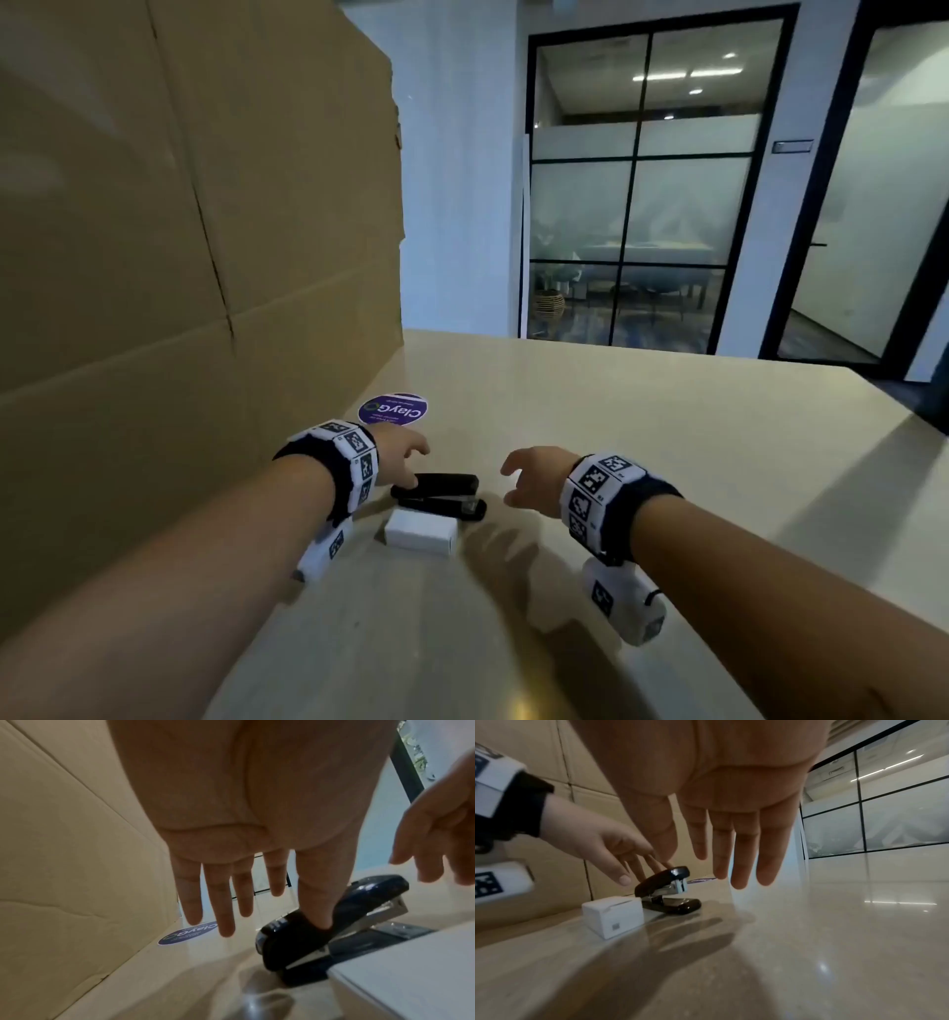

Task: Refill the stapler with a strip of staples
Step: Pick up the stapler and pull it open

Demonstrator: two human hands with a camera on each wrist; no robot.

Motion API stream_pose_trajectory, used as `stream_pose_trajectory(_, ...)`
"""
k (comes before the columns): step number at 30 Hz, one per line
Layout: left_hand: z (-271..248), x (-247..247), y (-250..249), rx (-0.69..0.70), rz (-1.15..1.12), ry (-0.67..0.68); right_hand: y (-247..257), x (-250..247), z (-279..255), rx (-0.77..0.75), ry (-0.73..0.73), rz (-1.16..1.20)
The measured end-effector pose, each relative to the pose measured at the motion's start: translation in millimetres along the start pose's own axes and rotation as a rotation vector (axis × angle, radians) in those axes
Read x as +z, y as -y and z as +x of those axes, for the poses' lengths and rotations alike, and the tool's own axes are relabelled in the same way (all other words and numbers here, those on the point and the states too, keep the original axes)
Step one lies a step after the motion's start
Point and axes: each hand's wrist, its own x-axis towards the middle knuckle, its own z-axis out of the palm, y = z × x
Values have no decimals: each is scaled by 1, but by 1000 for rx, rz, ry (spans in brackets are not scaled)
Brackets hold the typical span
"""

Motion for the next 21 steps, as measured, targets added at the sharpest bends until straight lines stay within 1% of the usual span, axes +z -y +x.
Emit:
stream_pose_trajectory(3,9,5,3,10,52,32,4,5,4,0,41,-2)
stream_pose_trajectory(6,15,6,-4,28,123,79,8,12,2,9,98,-34)
stream_pose_trajectory(10,23,5,-12,48,187,83,0,19,-6,27,152,-107)
stream_pose_trajectory(14,27,5,-14,54,232,88,-13,22,-13,25,174,-130)
stream_pose_trajectory(17,25,5,-18,65,222,85,-21,22,-21,38,179,-123)
stream_pose_trajectory(21,21,8,-39,137,208,82,-30,22,-31,59,174,-127)
